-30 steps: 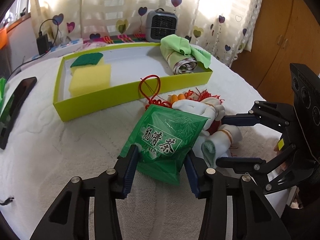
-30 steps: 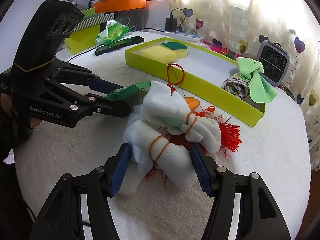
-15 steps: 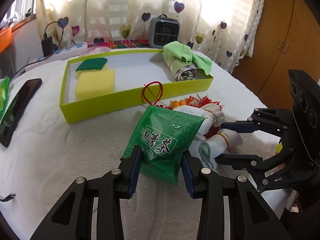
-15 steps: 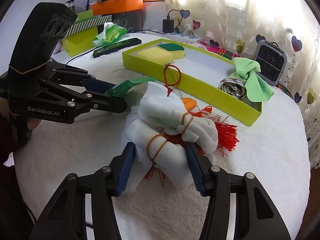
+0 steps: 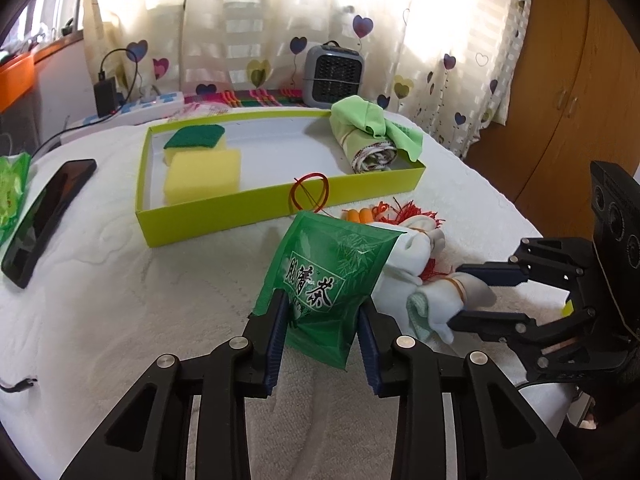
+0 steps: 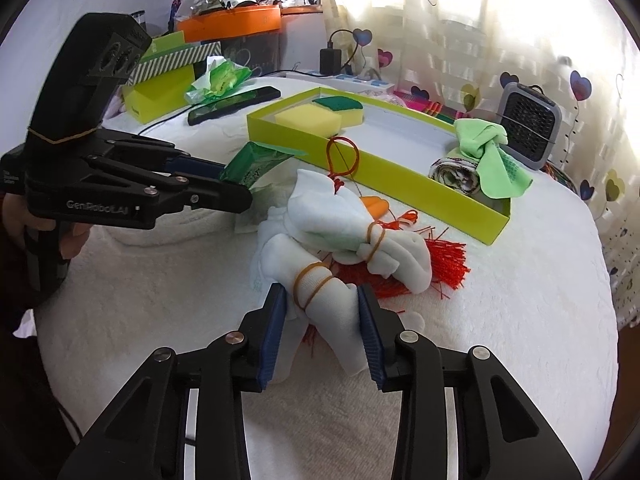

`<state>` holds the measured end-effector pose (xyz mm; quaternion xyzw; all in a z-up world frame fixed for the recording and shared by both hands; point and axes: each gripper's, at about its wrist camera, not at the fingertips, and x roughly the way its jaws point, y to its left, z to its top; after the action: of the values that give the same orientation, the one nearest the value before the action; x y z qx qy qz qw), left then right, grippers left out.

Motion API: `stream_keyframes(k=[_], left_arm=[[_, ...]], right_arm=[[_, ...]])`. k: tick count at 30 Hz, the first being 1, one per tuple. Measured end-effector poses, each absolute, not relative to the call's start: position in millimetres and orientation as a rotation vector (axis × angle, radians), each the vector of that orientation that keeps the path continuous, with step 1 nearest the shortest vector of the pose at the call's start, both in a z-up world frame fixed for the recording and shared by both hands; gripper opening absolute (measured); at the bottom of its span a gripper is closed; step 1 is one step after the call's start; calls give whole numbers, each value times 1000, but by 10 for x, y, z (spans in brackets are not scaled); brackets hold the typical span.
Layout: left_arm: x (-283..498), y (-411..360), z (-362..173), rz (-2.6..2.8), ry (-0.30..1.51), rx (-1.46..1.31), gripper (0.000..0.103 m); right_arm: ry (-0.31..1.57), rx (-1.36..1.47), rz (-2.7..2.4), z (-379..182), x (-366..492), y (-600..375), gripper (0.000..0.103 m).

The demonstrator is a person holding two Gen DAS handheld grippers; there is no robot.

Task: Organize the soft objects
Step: 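Lift the green packet with the left gripper while the right gripper lifts the white socks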

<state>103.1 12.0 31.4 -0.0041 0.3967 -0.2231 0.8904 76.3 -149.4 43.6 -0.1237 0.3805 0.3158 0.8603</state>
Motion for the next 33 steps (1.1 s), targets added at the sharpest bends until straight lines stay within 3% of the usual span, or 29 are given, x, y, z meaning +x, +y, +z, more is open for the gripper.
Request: stream_keyframes(k=[33], left_arm=[[941,292,414,-384,770,-45,18]], right_arm=[[724,16,578,675,563,-1713,37]])
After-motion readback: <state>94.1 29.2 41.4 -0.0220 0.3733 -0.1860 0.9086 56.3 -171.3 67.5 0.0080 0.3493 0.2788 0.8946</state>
